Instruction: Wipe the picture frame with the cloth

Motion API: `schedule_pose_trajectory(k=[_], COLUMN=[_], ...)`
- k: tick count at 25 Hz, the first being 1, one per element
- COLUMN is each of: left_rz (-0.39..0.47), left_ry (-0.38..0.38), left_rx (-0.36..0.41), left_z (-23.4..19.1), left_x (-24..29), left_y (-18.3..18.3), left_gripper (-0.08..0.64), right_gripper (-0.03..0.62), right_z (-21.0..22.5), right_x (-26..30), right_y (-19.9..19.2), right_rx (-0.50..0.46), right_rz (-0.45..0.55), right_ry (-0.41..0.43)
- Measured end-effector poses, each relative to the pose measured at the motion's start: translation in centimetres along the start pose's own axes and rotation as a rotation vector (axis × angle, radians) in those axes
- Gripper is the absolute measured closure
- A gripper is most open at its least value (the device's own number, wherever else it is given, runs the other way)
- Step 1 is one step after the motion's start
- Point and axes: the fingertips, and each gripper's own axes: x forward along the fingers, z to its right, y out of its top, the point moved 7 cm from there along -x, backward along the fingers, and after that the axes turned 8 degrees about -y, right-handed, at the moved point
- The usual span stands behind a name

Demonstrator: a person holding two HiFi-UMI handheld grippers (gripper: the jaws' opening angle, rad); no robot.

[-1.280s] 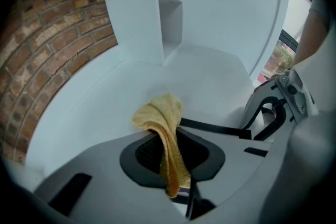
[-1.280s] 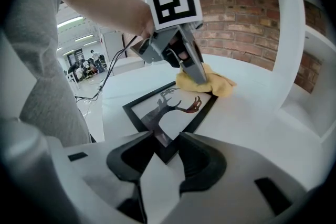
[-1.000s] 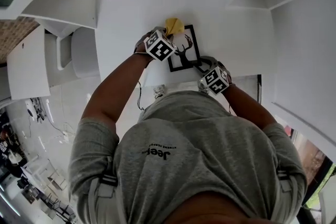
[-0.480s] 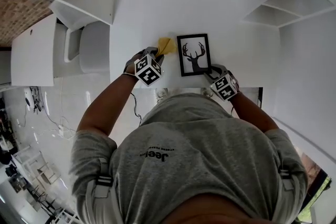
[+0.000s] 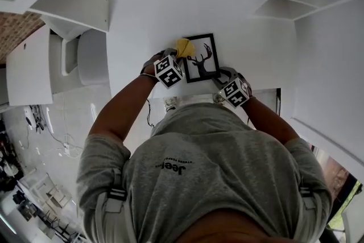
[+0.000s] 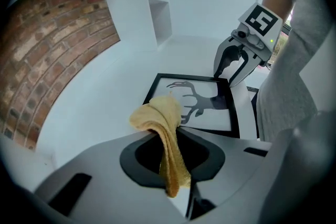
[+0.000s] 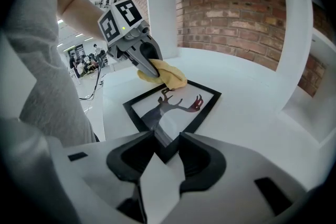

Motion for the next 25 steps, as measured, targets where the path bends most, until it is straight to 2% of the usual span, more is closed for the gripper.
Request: schedule_pose_trajectory(k=[6, 17, 20, 25], left_rz=[-0.025, 0.01, 0.007, 0.023], left_ry=[-0.051, -0.091, -0.096, -0.086], left_rx=[0.072, 0.195, 0.223, 0.211], left_z=[0.8, 2.0, 2.4, 2.3], left_x=[3.5, 7.3, 7.8, 7.3], left_y=[4.1, 13.6, 14.8, 14.4], left_gripper=[0.494, 0.494, 0.494, 0.494], right_gripper=[0.439, 0.439, 0.439, 0.439], right_z=[-0.1, 0.2, 0.2, 0.3], right_x=[0.0, 0.1, 0.2, 0.1], right_y=[-0.1, -0.7, -0.8, -0.9], right_rx=[0.008, 0.0, -0.001, 0.001], right_rz=[0.022, 0.059, 0.058, 0.059], right_ry=[0.003, 0.011, 0.011, 0.011])
